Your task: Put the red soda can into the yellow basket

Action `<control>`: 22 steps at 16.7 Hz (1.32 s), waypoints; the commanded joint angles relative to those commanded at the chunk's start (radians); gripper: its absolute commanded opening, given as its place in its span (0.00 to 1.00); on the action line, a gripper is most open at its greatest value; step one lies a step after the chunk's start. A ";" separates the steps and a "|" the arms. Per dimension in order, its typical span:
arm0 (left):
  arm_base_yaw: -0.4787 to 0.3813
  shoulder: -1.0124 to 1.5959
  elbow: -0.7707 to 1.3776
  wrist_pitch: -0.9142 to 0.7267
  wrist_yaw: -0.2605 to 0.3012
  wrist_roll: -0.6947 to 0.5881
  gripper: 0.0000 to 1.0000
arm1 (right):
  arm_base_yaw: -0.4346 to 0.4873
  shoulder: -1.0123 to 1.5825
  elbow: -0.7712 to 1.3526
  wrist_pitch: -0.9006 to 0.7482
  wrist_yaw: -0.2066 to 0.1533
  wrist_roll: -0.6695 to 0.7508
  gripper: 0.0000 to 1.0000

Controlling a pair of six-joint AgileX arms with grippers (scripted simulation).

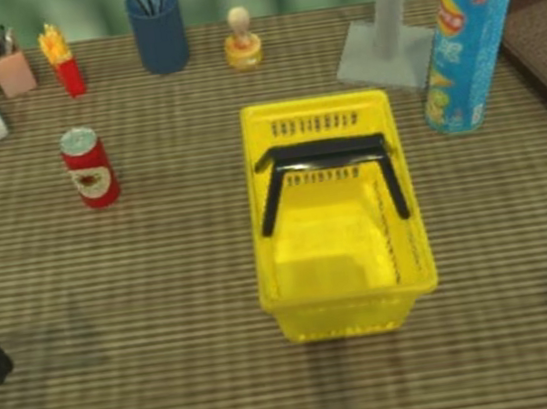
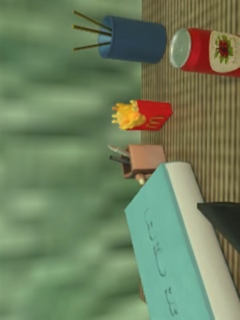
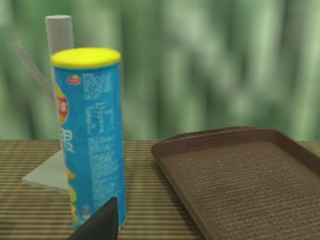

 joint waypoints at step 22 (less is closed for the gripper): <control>-0.151 1.496 1.314 -0.990 0.045 0.399 1.00 | 0.000 0.000 0.000 0.000 0.000 0.000 1.00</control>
